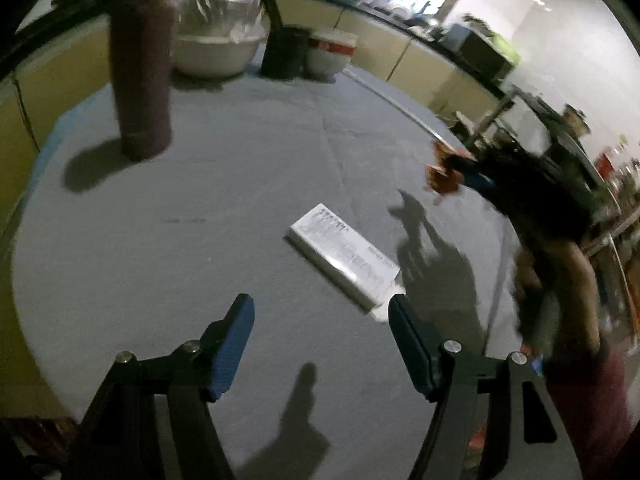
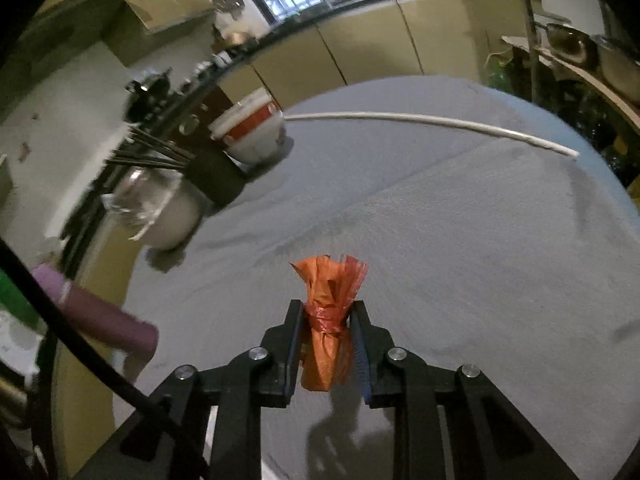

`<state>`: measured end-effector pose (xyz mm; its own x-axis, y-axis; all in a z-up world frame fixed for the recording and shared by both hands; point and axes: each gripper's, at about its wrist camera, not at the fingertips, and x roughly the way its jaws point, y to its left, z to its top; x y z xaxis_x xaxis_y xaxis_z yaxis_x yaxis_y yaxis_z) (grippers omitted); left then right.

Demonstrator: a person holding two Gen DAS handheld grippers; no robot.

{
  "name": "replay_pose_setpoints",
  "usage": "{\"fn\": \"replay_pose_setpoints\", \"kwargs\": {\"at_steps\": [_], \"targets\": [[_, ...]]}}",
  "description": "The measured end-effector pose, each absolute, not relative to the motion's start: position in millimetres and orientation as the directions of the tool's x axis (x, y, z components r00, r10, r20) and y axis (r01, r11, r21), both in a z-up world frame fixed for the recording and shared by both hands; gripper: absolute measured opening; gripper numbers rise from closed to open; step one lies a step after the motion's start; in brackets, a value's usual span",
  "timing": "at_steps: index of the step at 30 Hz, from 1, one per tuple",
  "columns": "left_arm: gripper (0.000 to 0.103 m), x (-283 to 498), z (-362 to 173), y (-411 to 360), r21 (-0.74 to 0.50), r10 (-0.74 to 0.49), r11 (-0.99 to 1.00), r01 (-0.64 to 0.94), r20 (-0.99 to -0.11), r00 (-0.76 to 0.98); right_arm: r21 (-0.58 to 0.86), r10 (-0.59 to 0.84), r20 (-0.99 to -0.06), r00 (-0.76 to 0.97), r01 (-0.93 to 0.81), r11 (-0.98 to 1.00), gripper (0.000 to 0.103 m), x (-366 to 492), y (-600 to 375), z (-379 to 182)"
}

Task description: Collect trash

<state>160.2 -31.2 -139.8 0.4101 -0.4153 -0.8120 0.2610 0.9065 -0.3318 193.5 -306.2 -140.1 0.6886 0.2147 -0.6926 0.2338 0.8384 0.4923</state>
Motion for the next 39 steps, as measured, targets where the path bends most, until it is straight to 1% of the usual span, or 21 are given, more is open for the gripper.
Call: {"fn": "replay_pose_setpoints", "kwargs": {"at_steps": [2,4,8,11,15,19,21,24,26,27,33,34,35,36,37,39], "targets": [[0.07,173,-145,-48,-0.354,-0.42,0.906,0.232,-0.823,0.382,0.518,0.224,-0.67,0.708,0.229,0.824,0.025,165,-319,-135],[0.07,182,-151,-63,-0.342,-0.395,0.917,0.204,-0.846,0.357,0.532,0.224,-0.646,0.73,0.22,0.817,0.025,138,-329,-131],[0.07,201,-160,-89,-0.299,-0.327,0.945,0.135,-0.88,0.343,0.538,0.223,-0.616,0.756,0.196,0.82,0.025,90,-338,-130],[0.07,214,-170,-105,-0.236,-0.245,0.969,0.069,-0.913,0.327,0.531,0.221,-0.609,0.762,0.183,0.828,0.025,58,-340,-133],[0.07,224,-182,-113,-0.216,-0.203,0.976,-0.013,-0.935,0.29,0.536,0.233,-0.593,0.771,0.163,0.828,0.025,19,-335,-138],[0.07,234,-197,-119,-0.211,-0.188,0.975,-0.073,-0.953,0.237,0.54,0.237,-0.582,0.778,0.151,0.828,0.025,-11,-330,-145],[0.07,233,-197,-122,-0.204,-0.18,0.976,-0.072,-0.95,0.257,0.548,0.244,-0.576,0.781,0.147,0.824,0.025,-24,-327,-149],[0.069,230,-199,-125,-0.226,-0.204,0.972,-0.061,-0.945,0.255,0.559,0.248,-0.565,0.787,0.145,0.816,0.025,-40,-326,-153],[0.059,229,-199,-124,-0.229,-0.209,0.972,-0.047,-0.942,0.263,0.571,0.252,-0.562,0.788,0.148,0.807,0.025,-49,-327,-155],[0.056,227,-200,-125,-0.222,-0.207,0.975,-0.029,-0.941,0.268,0.579,0.257,-0.558,0.789,0.148,0.802,0.025,-52,-327,-156],[0.05,209,-201,-127,-0.214,-0.217,0.976,0.041,-0.939,0.267,0.595,0.247,-0.535,0.808,0.153,0.789,0.025,-68,-329,-153],[0.042,202,-199,-124,-0.219,-0.227,0.974,0.058,-0.935,0.273,0.597,0.246,-0.531,0.811,0.153,0.787,0.025,-71,-329,-152],[0.028,193,-192,-118,-0.216,-0.23,0.973,0.078,-0.929,0.29,0.597,0.241,-0.526,0.816,0.152,0.788,0.025,-74,-329,-151],[0.02,189,-187,-117,-0.212,-0.233,0.972,0.101,-0.924,0.304,0.595,0.235,-0.52,0.821,0.151,0.79,0.025,-78,-329,-149],[0.007,183,-183,-115,-0.204,-0.231,0.972,0.12,-0.923,0.308,0.596,0.233,-0.515,0.825,0.149,0.789,0.025,-81,-329,-148],[0.007,174,-180,-112,-0.185,-0.221,0.972,0.144,-0.927,0.301,0.603,0.232,-0.506,0.831,0.149,0.784,0.025,-86,-329,-146]]}}
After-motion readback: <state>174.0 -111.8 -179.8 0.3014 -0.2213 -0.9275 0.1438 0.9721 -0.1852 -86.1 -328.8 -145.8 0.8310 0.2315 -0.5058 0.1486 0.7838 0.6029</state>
